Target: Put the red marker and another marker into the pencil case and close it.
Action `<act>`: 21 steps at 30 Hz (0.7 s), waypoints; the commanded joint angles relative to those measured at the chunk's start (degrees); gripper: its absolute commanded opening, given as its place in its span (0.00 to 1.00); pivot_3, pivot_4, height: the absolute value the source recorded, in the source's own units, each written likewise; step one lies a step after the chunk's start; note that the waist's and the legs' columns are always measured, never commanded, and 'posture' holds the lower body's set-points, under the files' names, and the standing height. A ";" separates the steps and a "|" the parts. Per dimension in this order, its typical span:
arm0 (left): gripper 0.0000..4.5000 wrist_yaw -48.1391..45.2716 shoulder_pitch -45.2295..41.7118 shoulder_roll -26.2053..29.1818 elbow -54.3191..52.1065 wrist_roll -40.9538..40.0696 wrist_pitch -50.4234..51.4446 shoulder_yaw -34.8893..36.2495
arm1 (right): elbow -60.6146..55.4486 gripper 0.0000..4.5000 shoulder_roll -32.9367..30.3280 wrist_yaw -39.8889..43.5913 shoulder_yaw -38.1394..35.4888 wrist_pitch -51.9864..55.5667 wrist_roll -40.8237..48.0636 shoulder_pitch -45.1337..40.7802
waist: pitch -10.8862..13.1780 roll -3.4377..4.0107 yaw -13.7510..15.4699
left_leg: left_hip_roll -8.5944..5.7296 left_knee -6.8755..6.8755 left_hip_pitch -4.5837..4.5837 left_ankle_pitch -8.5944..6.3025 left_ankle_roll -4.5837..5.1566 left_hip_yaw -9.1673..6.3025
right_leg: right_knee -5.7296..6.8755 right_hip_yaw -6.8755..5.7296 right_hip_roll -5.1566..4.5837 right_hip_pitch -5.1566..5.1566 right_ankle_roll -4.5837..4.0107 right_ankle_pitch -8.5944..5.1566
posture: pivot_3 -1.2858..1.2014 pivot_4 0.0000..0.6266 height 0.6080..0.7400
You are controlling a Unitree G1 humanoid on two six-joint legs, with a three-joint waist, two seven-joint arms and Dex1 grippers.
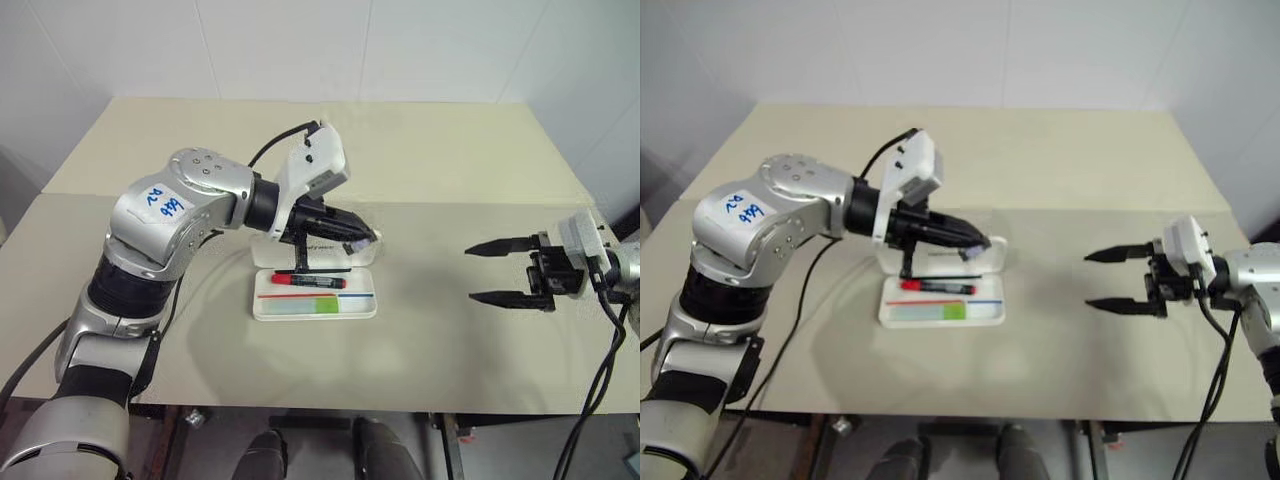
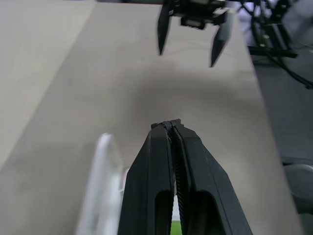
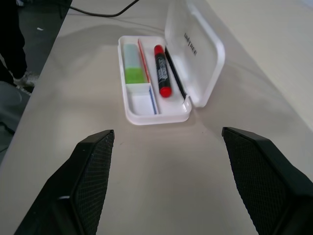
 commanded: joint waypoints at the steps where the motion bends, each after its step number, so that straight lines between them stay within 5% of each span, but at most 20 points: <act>1: 0.00 0.32 2.06 -0.79 -4.24 -1.78 1.95 -1.09 | -3.57 1.00 -0.10 4.24 -4.27 0.75 2.30 2.74 | 0.00 0.00 0.03 | 0.00 0.04 0.00 0.00 0.00 0.00 | 0.05 0.00 0.00 0.00 0.00 0.00 | 0.52 0.24 1.00; 21: 0.00 5.46 2.18 -5.86 9.28 9.38 -0.40 -12.94 | -7.16 1.00 4.70 3.76 -16.52 7.63 1.25 8.72 | 0.01 -0.01 0.61 | -0.05 0.41 0.12 0.04 0.09 0.04 | 0.30 0.09 0.02 0.14 0.01 0.00 | 0.52 0.24 1.00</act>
